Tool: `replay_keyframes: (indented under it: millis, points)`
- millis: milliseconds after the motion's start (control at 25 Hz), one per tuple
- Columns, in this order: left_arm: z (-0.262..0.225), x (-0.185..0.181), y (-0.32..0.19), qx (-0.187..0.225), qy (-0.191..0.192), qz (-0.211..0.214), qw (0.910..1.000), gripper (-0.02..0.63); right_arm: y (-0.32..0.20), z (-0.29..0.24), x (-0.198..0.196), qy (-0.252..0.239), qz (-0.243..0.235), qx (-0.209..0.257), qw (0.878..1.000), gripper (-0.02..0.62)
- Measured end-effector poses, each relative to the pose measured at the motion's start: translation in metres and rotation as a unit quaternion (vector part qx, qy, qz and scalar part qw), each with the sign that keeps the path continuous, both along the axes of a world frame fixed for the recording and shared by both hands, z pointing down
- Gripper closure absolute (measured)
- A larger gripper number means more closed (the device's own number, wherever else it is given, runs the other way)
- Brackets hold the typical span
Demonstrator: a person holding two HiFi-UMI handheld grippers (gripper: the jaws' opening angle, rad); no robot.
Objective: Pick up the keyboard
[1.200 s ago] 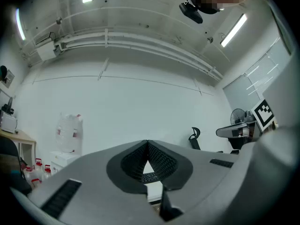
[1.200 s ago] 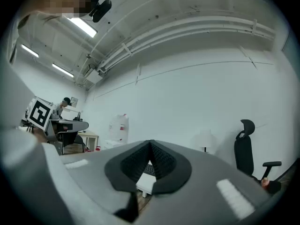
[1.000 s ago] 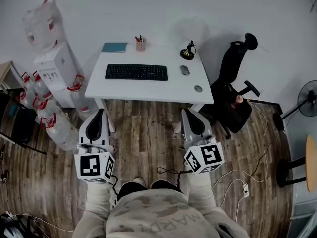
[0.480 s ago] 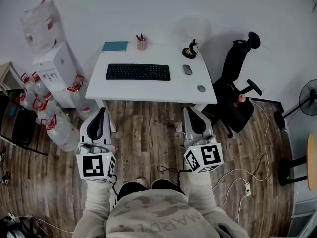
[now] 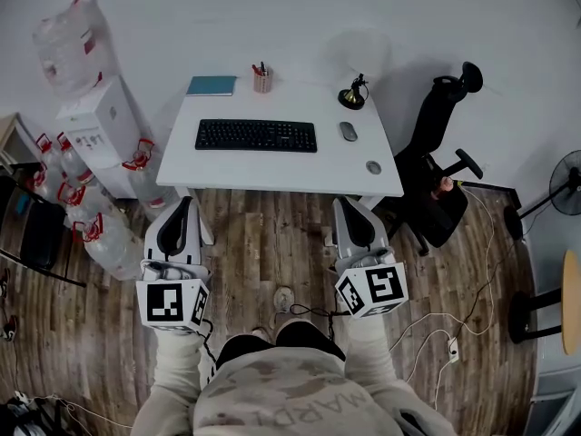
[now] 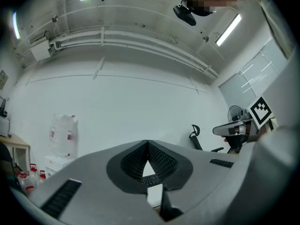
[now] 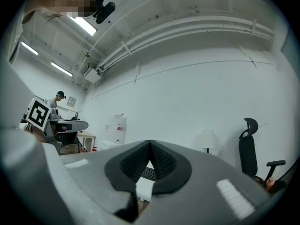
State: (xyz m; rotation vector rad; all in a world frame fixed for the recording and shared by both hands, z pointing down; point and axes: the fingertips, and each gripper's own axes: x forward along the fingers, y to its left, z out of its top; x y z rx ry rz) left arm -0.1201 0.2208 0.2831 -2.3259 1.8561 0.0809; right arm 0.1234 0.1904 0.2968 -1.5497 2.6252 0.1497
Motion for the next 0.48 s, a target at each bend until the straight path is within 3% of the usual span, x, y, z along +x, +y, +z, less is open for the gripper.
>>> replay_keyframes:
  millis: [480]
  points:
    - [-0.003,-0.005,-0.106,-0.002,-0.011,-0.009,0.9999,0.600,-0.113,0.001,-0.007,-0.004,-0.009,0.001,1.000,0.586]
